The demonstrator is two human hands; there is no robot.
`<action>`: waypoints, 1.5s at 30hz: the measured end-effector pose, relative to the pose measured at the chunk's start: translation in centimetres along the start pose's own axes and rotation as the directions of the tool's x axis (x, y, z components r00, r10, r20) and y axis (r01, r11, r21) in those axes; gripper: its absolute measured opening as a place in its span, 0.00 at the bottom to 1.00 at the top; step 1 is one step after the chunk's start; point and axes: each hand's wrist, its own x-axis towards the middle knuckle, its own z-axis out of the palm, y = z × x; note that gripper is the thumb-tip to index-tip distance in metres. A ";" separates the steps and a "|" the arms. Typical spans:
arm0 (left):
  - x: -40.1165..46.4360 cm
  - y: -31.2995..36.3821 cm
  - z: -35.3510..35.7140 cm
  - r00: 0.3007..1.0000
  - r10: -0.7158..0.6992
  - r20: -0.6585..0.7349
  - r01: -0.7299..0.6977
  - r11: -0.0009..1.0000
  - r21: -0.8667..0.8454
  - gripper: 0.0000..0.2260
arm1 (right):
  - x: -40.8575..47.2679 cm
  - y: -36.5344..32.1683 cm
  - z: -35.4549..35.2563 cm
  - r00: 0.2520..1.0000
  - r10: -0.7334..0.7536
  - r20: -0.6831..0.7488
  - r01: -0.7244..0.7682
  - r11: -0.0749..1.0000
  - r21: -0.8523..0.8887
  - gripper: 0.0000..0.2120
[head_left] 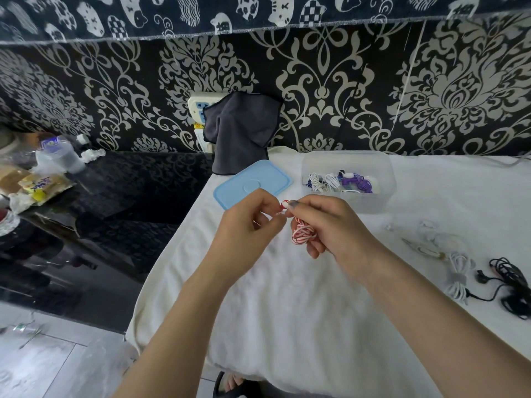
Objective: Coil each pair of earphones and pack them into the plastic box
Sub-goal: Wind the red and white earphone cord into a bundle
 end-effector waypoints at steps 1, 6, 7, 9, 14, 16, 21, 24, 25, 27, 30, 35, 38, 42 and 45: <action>0.1 0.1 0.1 1.000 -0.011 0.003 0.011 1.000 -0.028 0.08 | 0.0 0.0 -0.1 1.000 0.005 0.001 -0.005 1.000 0.001 0.11; 0.3 0.1 0.0 0.998 -0.060 -0.001 0.060 0.993 -0.099 0.06 | -0.1 -0.3 -0.5 1.000 0.015 -0.023 -0.017 0.998 -0.056 0.13; 0.4 0.2 0.0 0.998 -0.060 0.000 0.060 0.993 -0.102 0.06 | -0.1 -0.3 -0.5 1.000 0.014 -0.028 -0.016 0.997 -0.078 0.12; 0.4 0.3 0.1 0.998 -0.063 0.004 0.063 0.993 -0.096 0.06 | -0.1 -0.2 -0.6 0.999 0.011 -0.037 -0.015 0.995 -0.104 0.12; 0.2 0.5 0.0 0.998 -0.055 -0.004 0.055 0.996 -0.073 0.06 | -0.1 -0.1 -0.6 0.999 -0.029 -0.037 0.024 0.991 -0.133 0.05; 0.2 0.6 0.0 0.999 -0.043 -0.009 0.043 0.997 -0.056 0.07 | -0.1 0.0 -0.6 0.998 -0.055 -0.025 0.050 0.988 -0.146 0.05; 0.1 0.7 -0.1 0.999 -0.029 -0.017 0.028 0.999 -0.025 0.07 | -0.1 0.0 -0.7 0.996 -0.084 -0.033 0.079 0.990 -0.119 0.04; 0.0 0.8 -0.2 1.000 -0.012 -0.019 0.012 1.000 -0.025 0.08 | -0.2 -0.1 -0.7 0.996 -0.089 -0.027 0.086 0.990 -0.109 0.03; 0.0 0.8 -0.3 1.000 -0.004 -0.019 0.003 1.000 -0.025 0.08 | -0.2 -0.1 -0.7 0.995 -0.090 -0.030 0.087 0.990 -0.109 0.03; 0.1 0.7 -0.4 1.000 0.008 -0.022 -0.009 1.000 -0.028 0.08 | -0.2 -0.2 -0.8 0.995 -0.095 -0.037 0.090 0.989 -0.113 0.03; 0.2 0.7 -0.6 0.999 0.036 -0.016 -0.036 0.999 -0.027 0.08 | -0.2 -0.4 -0.8 0.994 -0.096 -0.044 0.091 0.991 -0.101 0.04; 0.1 0.9 -1.0 0.999 0.054 0.007 -0.053 0.997 -0.062 0.07 | -0.4 -0.7 -1.1 0.999 -0.050 -0.021 0.049 0.998 -0.032 0.05; 0.1 1.1 -1.2 0.998 0.030 0.053 -0.021 0.987 -0.156 0.07 | -0.3 -0.9 -1.3 0.999 -0.020 0.030 0.020 1.000 -0.002 0.04; 0.0 1.4 -1.6 0.993 -0.011 0.115 0.043 0.959 -0.281 0.07 | -0.3 -1.1 -1.8 0.997 -0.019 0.080 0.019 1.000 0.003 0.05; 0.0 1.3 -1.7 0.991 -0.043 0.131 0.083 0.942 -0.326 0.05 | -0.3 -1.3 -1.8 0.994 -0.034 0.108 0.034 0.999 0.003 0.04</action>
